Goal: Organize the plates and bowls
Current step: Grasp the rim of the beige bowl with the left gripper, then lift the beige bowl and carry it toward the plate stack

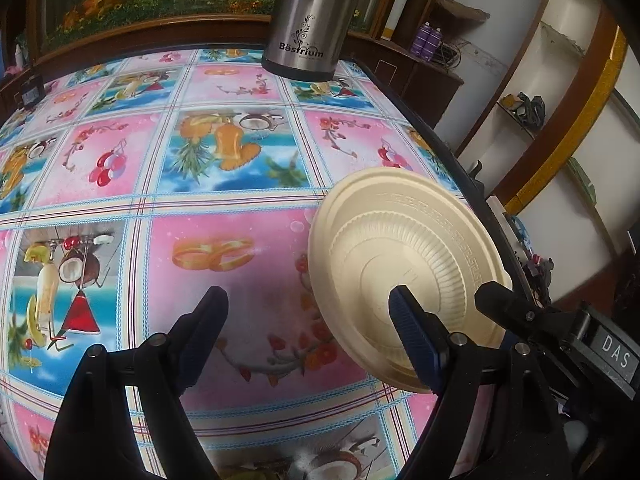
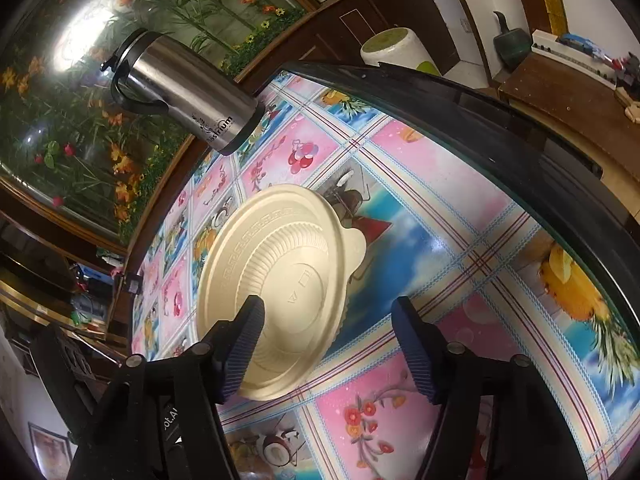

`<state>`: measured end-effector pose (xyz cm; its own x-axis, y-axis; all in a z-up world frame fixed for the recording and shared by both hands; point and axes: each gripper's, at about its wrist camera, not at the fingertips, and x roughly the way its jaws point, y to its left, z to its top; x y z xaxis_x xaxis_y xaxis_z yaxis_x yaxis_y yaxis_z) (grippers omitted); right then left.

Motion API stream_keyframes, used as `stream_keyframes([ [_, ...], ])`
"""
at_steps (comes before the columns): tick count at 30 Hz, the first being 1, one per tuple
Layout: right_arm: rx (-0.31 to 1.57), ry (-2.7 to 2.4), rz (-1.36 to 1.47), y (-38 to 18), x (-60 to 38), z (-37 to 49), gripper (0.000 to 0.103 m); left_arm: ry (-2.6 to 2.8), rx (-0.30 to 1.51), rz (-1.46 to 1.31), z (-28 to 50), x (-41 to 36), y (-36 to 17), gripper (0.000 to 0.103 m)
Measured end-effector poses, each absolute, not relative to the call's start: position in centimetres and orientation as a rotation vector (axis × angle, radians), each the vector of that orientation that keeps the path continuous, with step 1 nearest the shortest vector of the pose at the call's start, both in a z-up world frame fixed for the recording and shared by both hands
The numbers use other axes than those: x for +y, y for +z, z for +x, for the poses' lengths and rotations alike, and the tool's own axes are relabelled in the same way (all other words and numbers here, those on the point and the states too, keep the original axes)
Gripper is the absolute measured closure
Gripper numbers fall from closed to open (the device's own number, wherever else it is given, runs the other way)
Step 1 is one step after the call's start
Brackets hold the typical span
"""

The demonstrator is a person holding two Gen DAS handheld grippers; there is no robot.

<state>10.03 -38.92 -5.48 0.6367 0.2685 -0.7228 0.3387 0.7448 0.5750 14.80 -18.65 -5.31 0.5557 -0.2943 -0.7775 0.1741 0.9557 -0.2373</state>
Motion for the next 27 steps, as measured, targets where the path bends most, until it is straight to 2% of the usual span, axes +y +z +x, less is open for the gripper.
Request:
stream_keyframes([
  [3, 0.902, -0.05, 0.756, -5.6, -39.0, 10.1, 0.038, -0.289, 0.954, -0.167, 15.1, -18.3, -5.6, 0.021],
  [5, 0.902, -0.056, 0.742, -5.7, -38.9, 10.2, 0.041, -0.297, 0.969, -0.182, 15.3, -18.3, -5.9, 0.028],
  [7, 0.912, -0.06, 0.729, -5.8, -38.8, 10.5, 0.043, -0.302, 0.986, -0.181, 15.5, -18.5, -6.2, 0.038],
  [10, 0.933, -0.062, 0.722, -6.3, -38.7, 10.9, 0.053, -0.309, 0.994, -0.182, 15.6, -18.6, -6.5, 0.059],
  [12, 0.943, -0.059, 0.717, -6.7, -38.5, 11.1, 0.066, -0.304, 0.992, -0.177, 15.5, -18.6, -6.5, 0.065],
  [14, 0.942, -0.057, 0.711, -6.8, -38.4, 11.1, 0.071, -0.311, 0.989, -0.182, 15.4, -18.5, -6.5, 0.072],
  [16, 0.946, -0.042, 0.705, -6.9, -37.9, 11.2, 0.078, -0.32, 0.99, -0.169, 15.3, -18.7, -6.5, 0.087],
  [18, 0.948, -0.029, 0.696, -7.0, -37.3, 11.3, 0.088, -0.32, 0.979, -0.146, 14.9, -18.9, -6.3, 0.09],
  [19, 0.942, -0.028, 0.685, -6.8, -36.9, 11.3, 0.091, -0.312, 0.977, -0.139, 14.8, -18.9, -6.2, 0.09],
  [27, 0.923, 0.003, 0.669, -6.6, -34.8, 11.1, 0.092, -0.269, 0.978, -0.169, 14.2, -16.3, -6.2, 0.09],
])
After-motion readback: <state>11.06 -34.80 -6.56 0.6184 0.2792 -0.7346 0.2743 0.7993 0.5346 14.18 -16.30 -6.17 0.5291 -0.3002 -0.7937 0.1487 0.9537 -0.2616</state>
